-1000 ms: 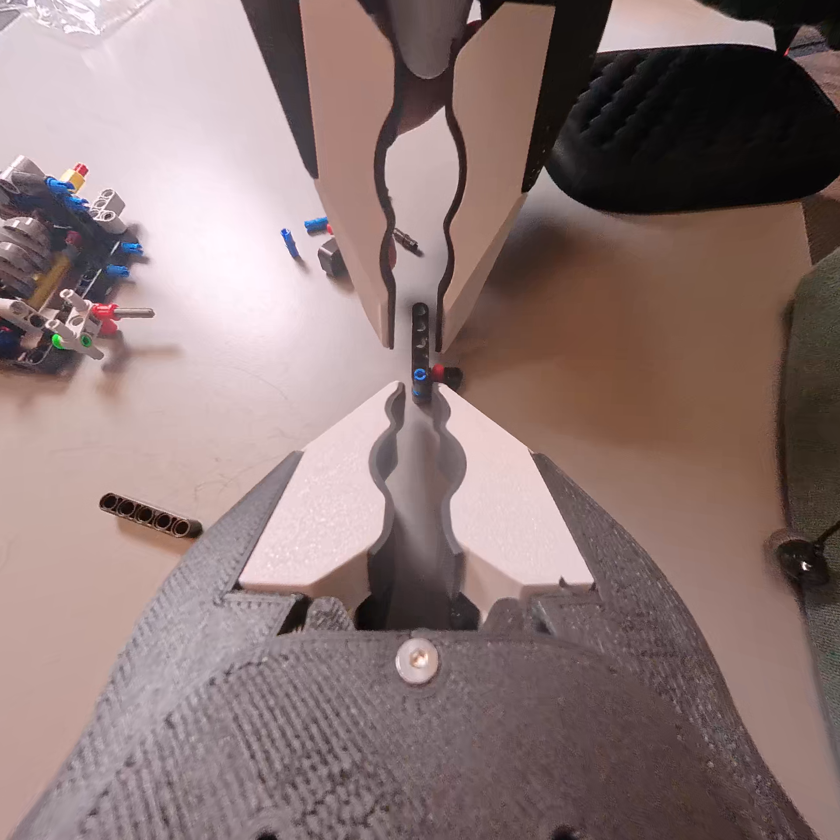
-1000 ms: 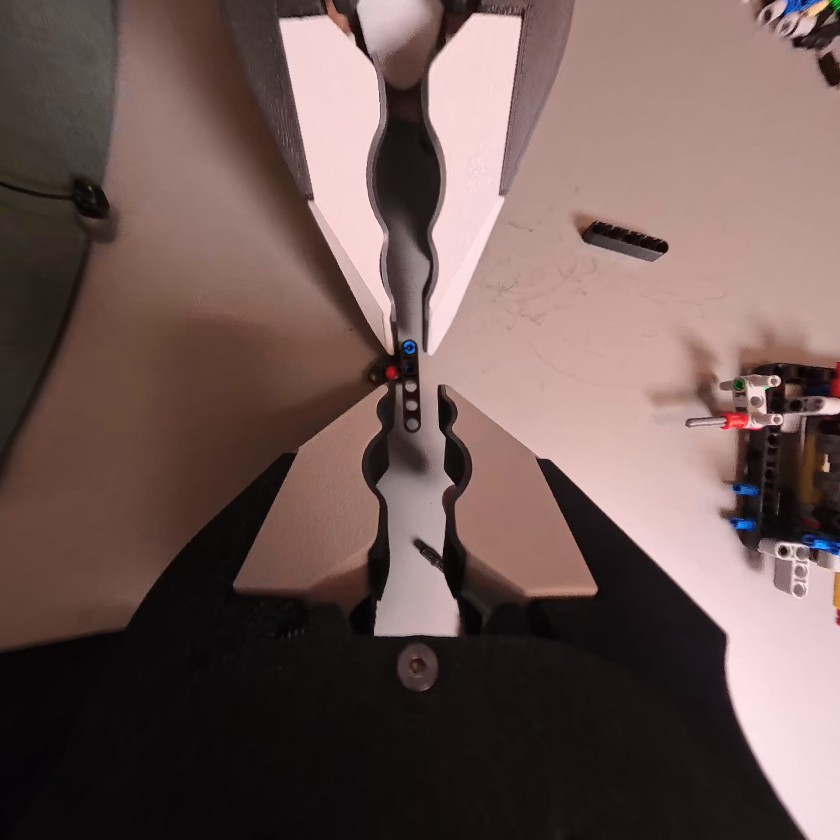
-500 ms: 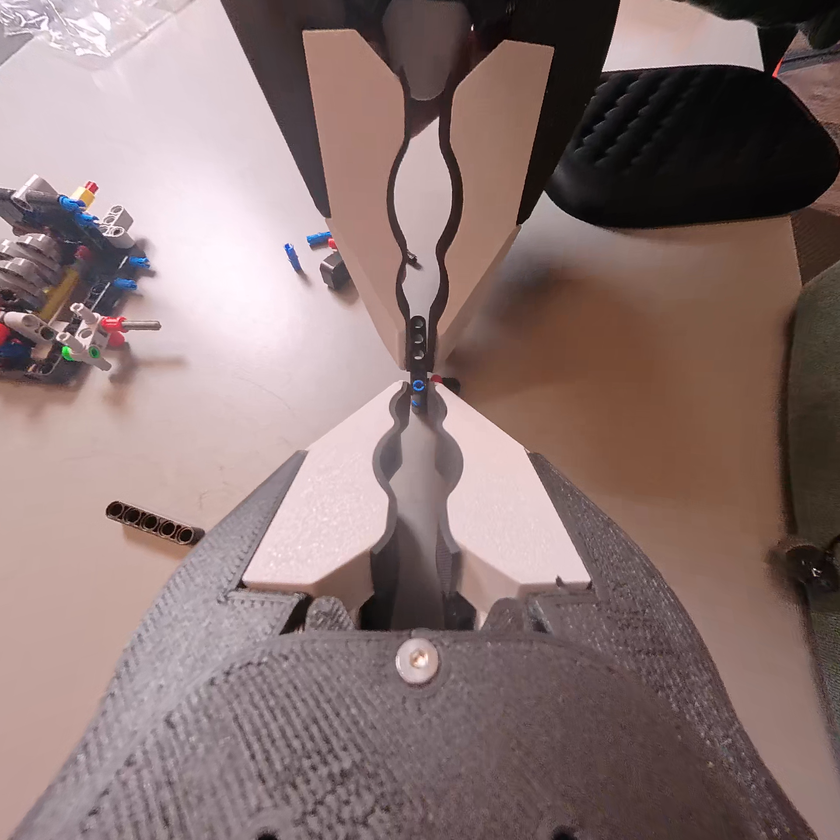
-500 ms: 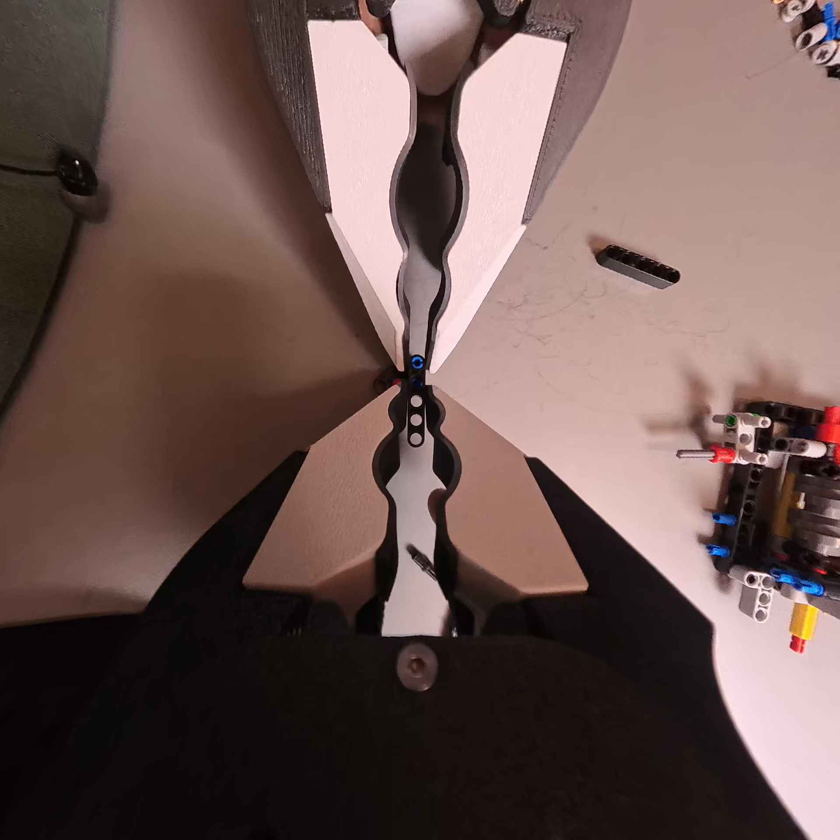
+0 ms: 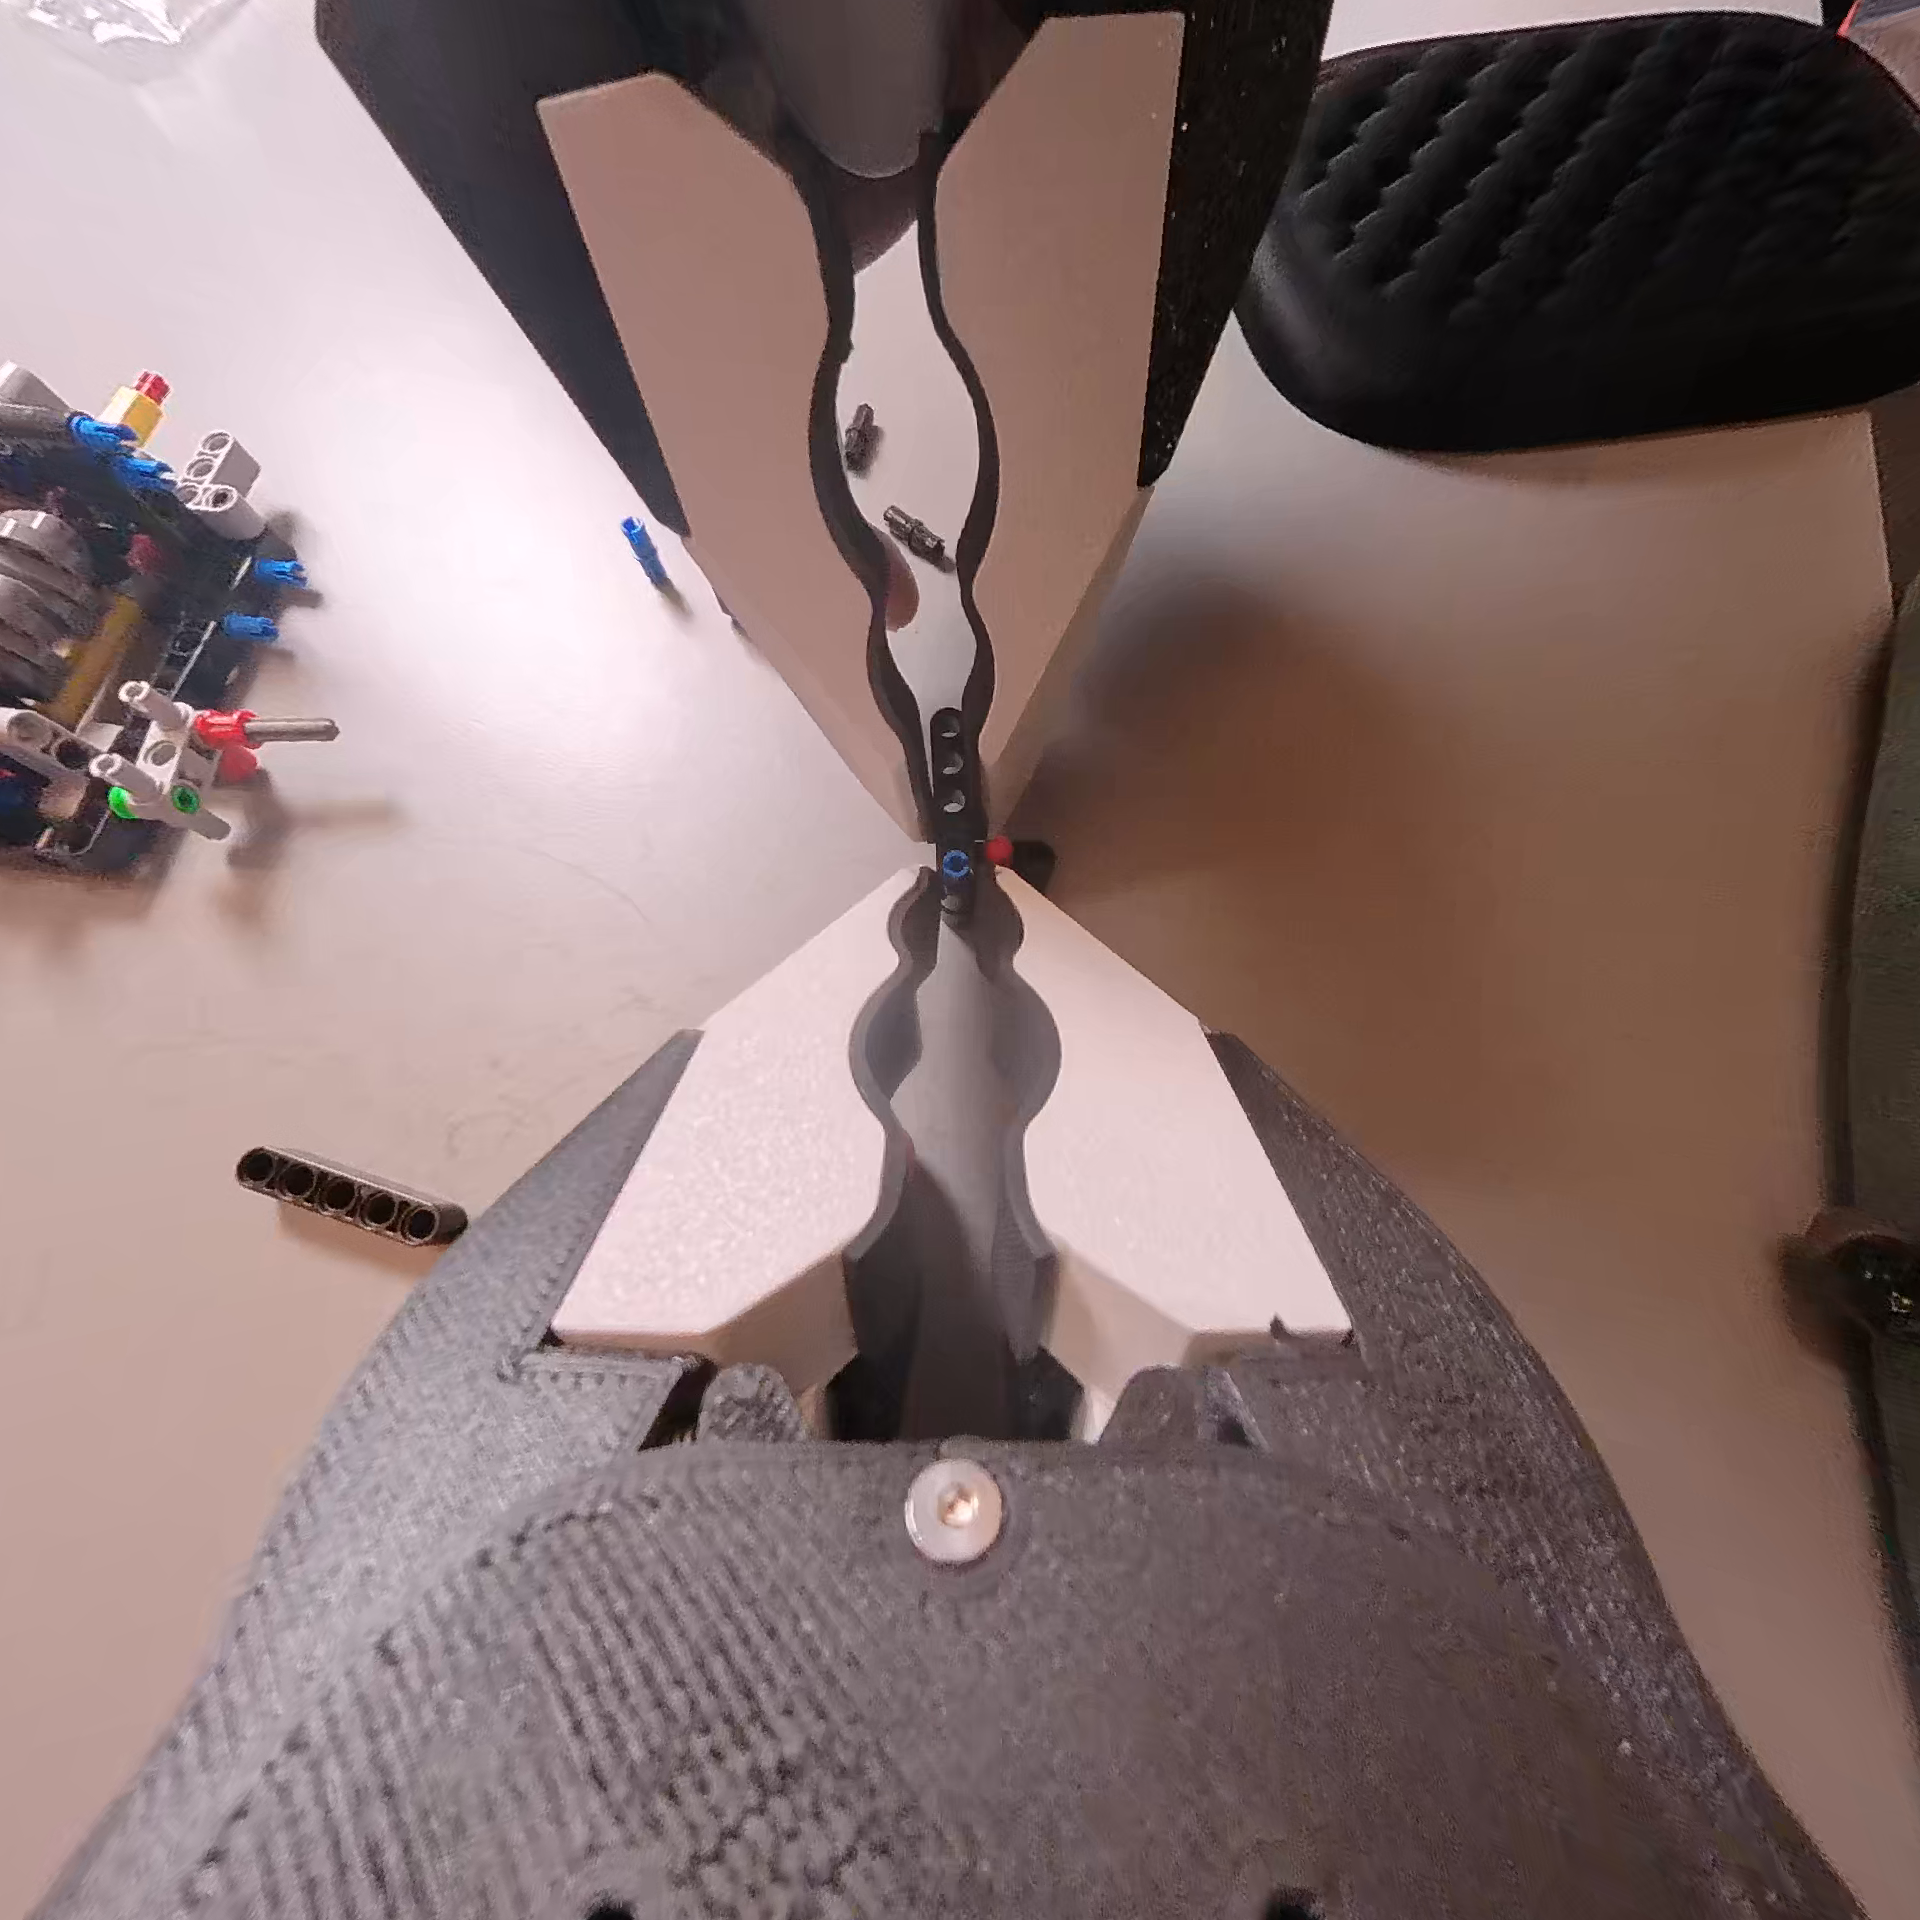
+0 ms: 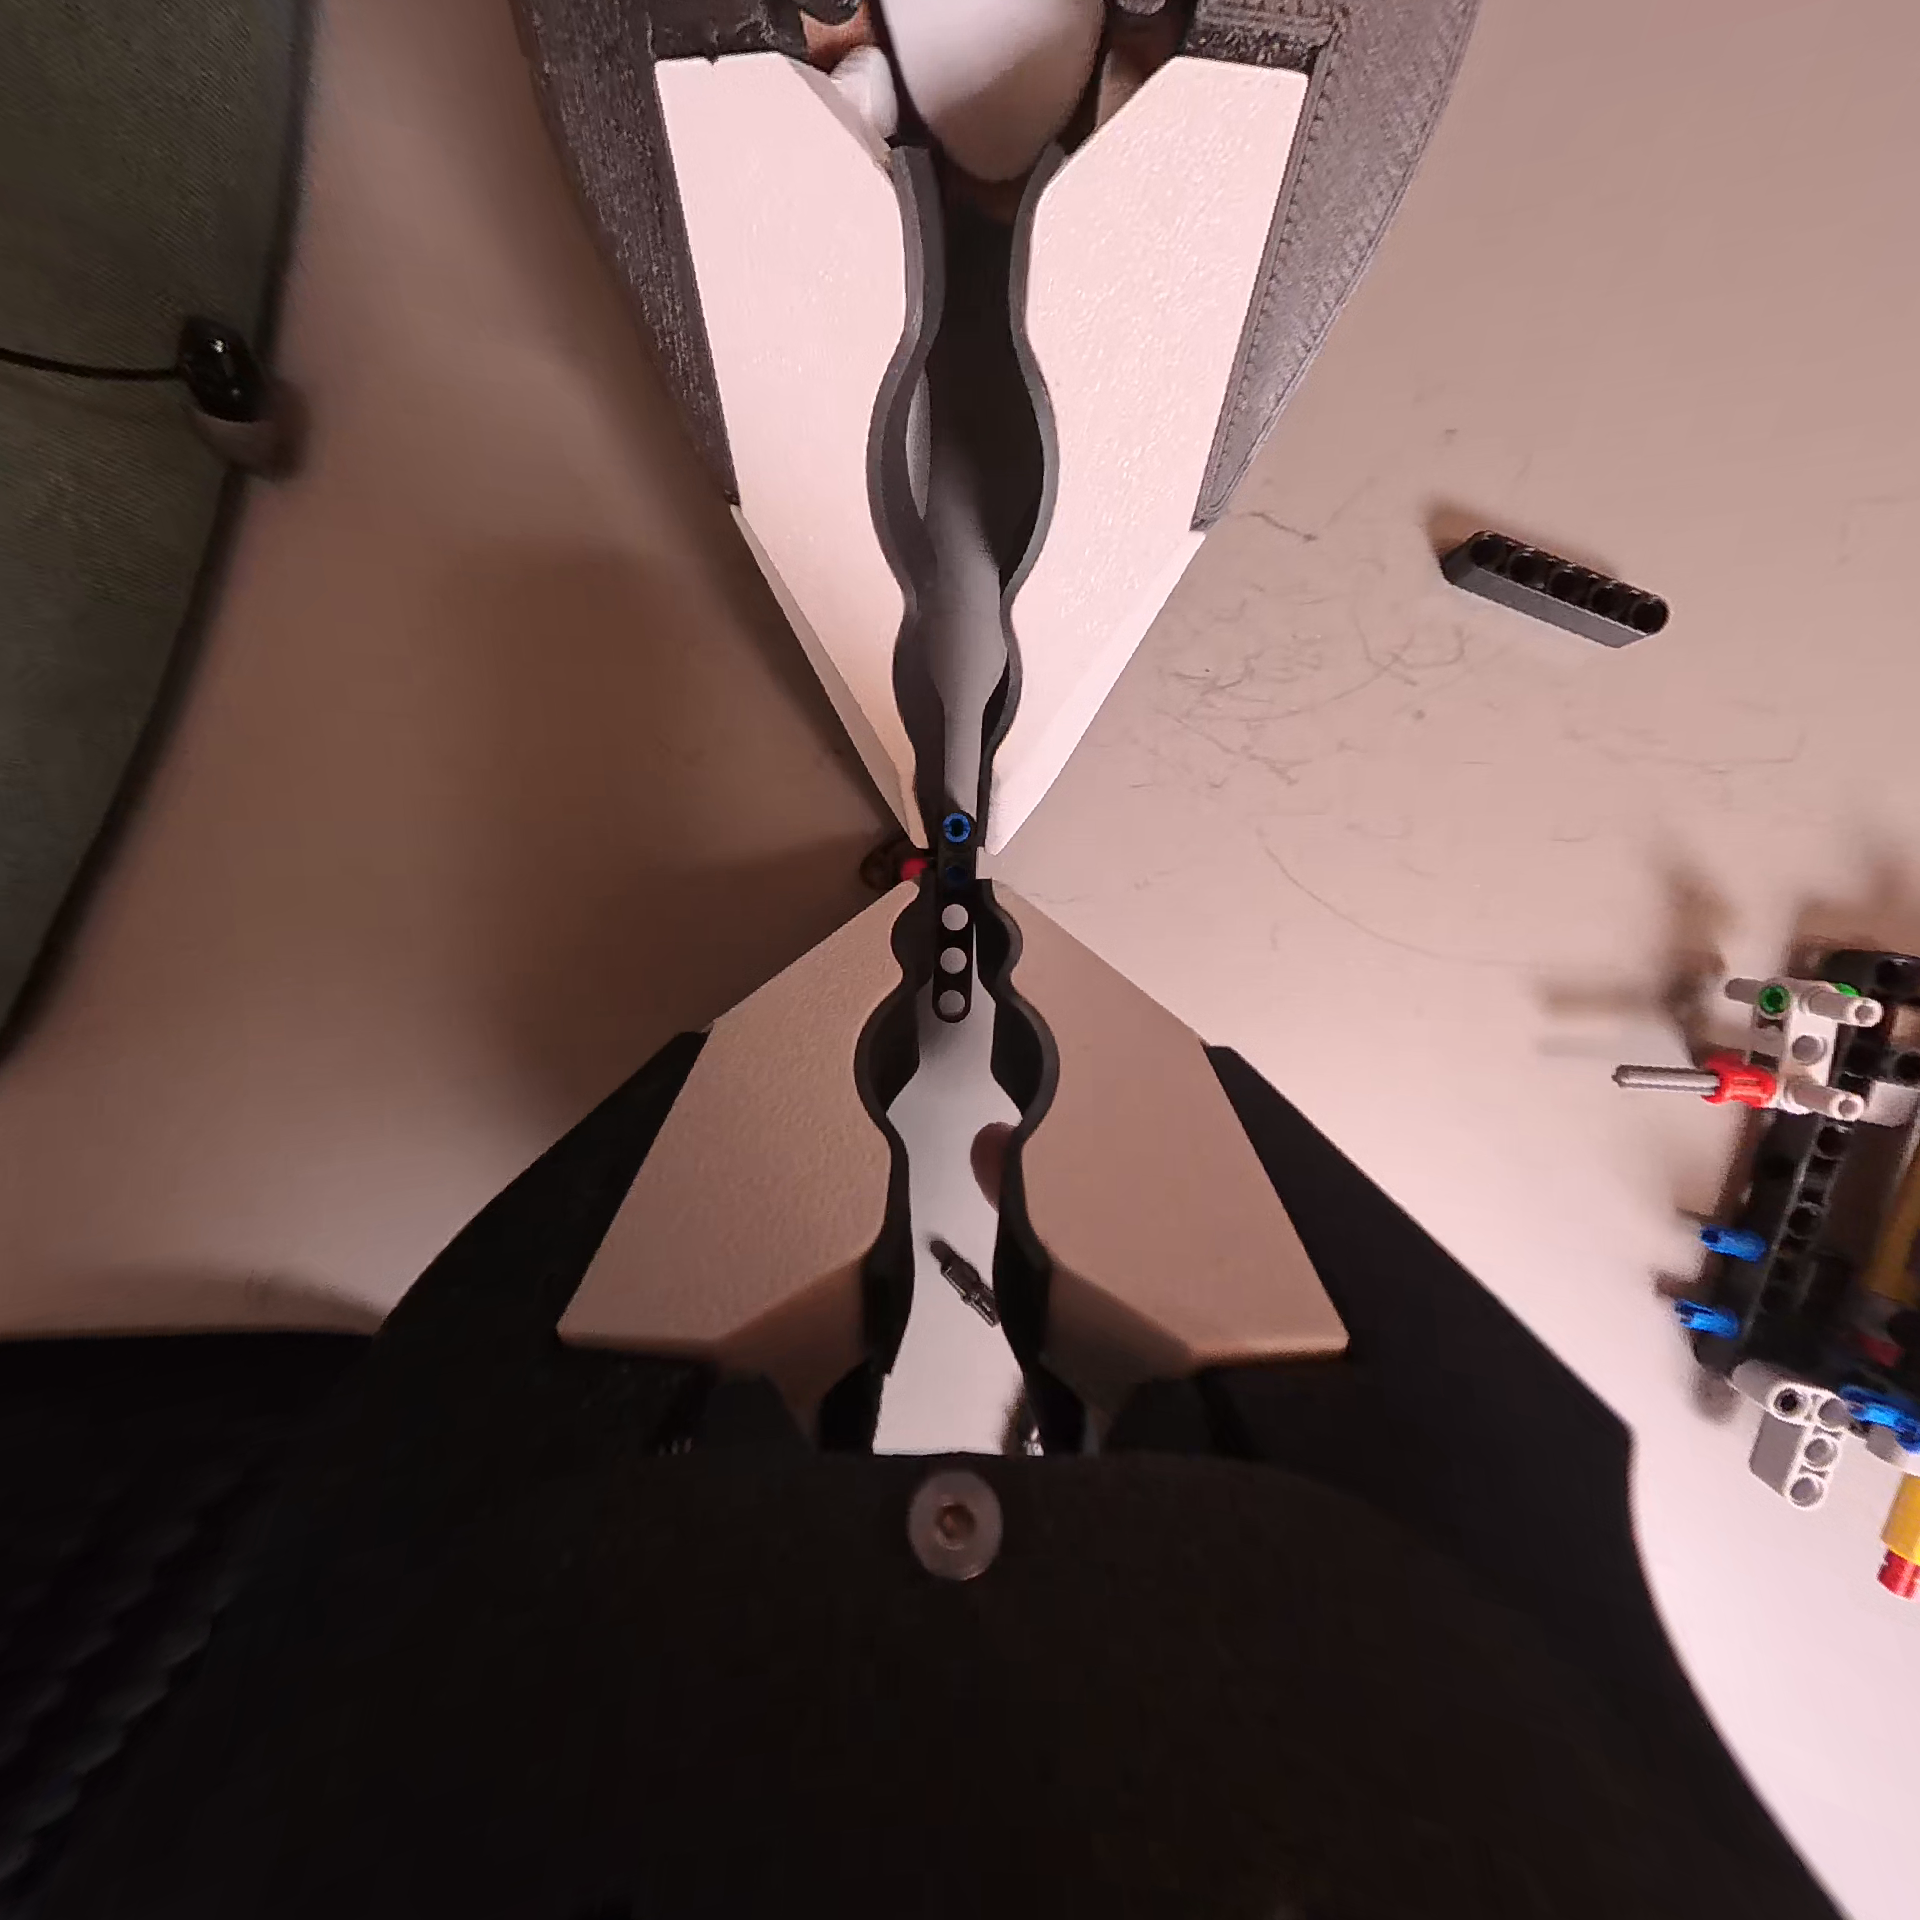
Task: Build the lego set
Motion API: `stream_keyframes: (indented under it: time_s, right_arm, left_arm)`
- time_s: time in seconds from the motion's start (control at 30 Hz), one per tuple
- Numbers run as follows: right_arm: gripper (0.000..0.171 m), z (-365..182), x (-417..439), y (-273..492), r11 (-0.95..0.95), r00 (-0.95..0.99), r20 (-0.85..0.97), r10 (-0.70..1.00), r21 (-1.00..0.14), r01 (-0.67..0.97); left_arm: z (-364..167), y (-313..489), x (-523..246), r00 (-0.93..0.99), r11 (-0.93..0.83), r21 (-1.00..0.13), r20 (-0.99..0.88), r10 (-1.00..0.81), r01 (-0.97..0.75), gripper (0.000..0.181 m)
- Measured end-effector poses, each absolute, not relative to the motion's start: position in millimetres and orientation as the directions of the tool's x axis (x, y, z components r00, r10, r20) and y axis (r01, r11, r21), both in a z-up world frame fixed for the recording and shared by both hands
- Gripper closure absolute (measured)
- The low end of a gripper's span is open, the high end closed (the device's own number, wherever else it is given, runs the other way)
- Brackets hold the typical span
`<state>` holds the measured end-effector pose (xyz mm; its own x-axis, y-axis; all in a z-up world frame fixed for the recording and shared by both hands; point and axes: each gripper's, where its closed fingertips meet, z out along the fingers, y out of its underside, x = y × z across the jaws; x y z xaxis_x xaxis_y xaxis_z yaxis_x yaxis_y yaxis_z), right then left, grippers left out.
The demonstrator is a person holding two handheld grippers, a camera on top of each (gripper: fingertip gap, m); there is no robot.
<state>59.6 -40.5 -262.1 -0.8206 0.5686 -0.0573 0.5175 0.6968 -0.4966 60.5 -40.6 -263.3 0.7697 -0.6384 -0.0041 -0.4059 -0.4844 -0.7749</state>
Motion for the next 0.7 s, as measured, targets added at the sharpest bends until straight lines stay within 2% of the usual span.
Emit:
stream_keyframes:
  time_s: [0.13, 0.2, 0.4, 0.5, 0.6, 0.7]
  right_arm:
    - [0.167, -261.7, 59.1, -40.0, 0.685, -0.807, -0.030, 0.590, -0.511, 0.520]
    - [0.157, -256.9, 59.5, -42.5, 0.662, -0.799, -0.006, 0.602, -0.556, 0.503]
    - [0.144, -239.0, 63.7, -44.4, 0.623, -0.737, 0.151, 0.659, -0.658, 0.422]
    - [0.131, -228.5, 60.3, -43.8, 0.650, -0.668, 0.321, 0.671, -0.688, 0.323]
    - [0.121, -225.3, 55.1, -45.6, 0.710, -0.608, 0.468, 0.641, -0.663, 0.237]
    - [0.123, -225.4, 48.2, -55.6, 0.749, -0.591, 0.541, 0.599, -0.639, 0.175]
  left_arm:
    - [-263.0, -40.3, 60.6, 0.764, -0.489, -0.780, 0.022, -0.645, -0.391, 0.175]
    - [-262.9, -39.7, 60.7, 0.759, -0.475, -0.780, 0.000, -0.651, -0.407, 0.175]
    - [-261.6, -39.0, 56.8, 0.767, -0.493, -0.786, 0.038, -0.641, -0.373, 0.176]
    - [-250.8, -41.5, 50.8, 0.749, -0.600, -0.785, 0.303, -0.588, -0.153, 0.176]
    - [-232.4, -49.6, 49.0, 0.601, -0.707, -0.705, 0.590, -0.540, 0.056, 0.176]
    - [-219.4, -54.7, 48.3, 0.465, -0.761, -0.626, 0.733, -0.497, 0.172, 0.176]
